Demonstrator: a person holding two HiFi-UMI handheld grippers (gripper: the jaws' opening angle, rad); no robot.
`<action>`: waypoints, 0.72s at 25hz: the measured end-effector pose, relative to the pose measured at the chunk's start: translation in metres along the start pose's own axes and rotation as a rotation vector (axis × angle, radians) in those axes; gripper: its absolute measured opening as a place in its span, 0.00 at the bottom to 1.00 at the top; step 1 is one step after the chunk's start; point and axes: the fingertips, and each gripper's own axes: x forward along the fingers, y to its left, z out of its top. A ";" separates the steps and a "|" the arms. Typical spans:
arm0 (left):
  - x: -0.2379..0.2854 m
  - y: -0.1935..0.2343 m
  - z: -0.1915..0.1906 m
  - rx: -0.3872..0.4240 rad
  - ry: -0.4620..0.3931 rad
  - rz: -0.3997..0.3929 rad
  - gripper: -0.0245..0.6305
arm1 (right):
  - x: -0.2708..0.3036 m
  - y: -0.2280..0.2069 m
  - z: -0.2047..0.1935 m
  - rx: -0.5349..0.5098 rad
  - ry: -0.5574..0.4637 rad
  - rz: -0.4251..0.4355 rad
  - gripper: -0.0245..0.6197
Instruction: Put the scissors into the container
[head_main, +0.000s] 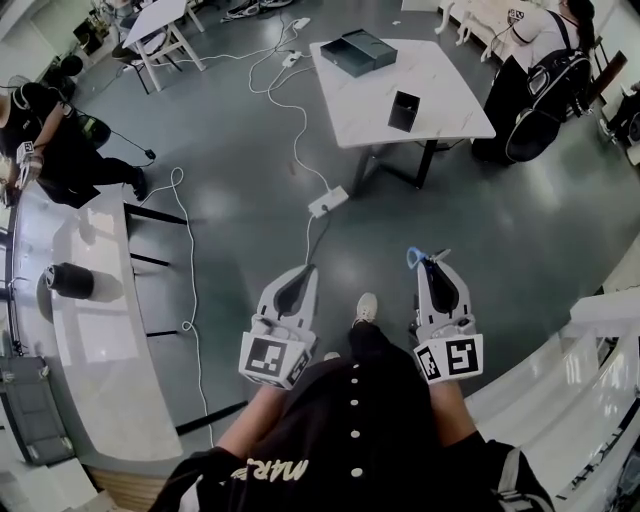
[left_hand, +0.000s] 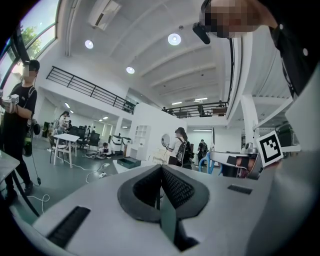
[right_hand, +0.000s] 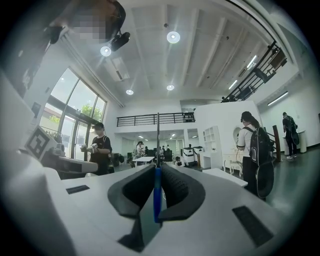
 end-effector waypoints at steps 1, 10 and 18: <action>0.008 0.002 0.001 0.002 0.000 -0.001 0.08 | 0.007 -0.005 0.000 0.001 0.000 0.002 0.12; 0.075 0.022 0.013 0.012 0.009 0.020 0.08 | 0.064 -0.049 0.001 0.012 0.003 0.010 0.12; 0.124 0.034 0.012 0.010 0.027 0.040 0.08 | 0.104 -0.086 -0.002 0.028 0.009 0.027 0.12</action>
